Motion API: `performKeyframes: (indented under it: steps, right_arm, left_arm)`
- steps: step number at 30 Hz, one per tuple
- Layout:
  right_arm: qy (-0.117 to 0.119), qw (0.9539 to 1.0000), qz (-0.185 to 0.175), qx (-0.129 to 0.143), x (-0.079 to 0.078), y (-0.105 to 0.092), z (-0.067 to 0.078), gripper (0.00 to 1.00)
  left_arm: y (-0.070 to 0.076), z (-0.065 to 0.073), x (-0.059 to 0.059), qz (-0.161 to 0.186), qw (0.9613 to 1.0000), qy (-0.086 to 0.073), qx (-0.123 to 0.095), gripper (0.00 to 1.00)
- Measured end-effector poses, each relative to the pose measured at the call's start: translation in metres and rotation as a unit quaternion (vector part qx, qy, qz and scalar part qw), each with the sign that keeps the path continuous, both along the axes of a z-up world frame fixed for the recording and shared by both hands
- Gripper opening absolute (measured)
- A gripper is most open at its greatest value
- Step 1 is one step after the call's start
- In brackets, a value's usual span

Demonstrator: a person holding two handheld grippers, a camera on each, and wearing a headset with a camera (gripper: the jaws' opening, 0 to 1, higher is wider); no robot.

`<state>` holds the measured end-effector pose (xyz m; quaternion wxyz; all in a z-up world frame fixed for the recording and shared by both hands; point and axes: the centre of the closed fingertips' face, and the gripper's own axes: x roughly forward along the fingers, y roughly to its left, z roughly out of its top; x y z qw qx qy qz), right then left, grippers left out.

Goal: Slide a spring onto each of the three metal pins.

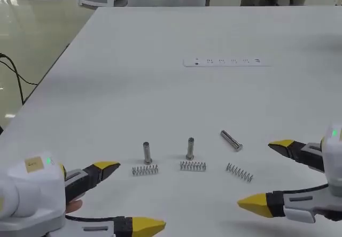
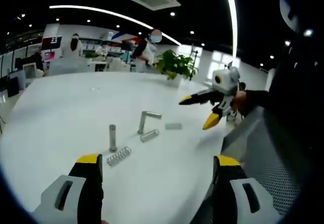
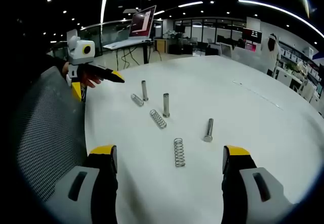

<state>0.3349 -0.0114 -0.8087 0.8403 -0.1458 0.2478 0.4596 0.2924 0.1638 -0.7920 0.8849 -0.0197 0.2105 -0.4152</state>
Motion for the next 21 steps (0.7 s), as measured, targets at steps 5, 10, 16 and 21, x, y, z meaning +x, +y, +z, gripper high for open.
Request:
performKeyframes:
  steps: [5,10,16,21]
  right_arm:
    - [0.0,1.0,-0.002,0.0,0.0005,-0.0008,-0.0003,0.85]
    - [-0.002,1.0,-0.004,0.001,0.001,-0.0009,0.0008,0.85]
    - [-0.002,1.0,-0.006,0.0,0.0011,-0.001,0.0016,0.84]
    - [-0.006,0.9999,-0.008,0.0,0.0052,-0.0019,0.0044,0.83]
  left_arm:
    - [0.0014,0.0012,0.0013,0.005,1.0,-0.002,-0.003,0.87]
    - [0.0019,0.001,0.0013,0.005,1.0,-0.003,-0.002,0.87]
    - [0.002,0.001,0.0014,0.006,1.0,-0.003,-0.002,0.86]
    - [0.002,0.0006,0.0012,0.006,1.0,-0.002,0.0,0.86]
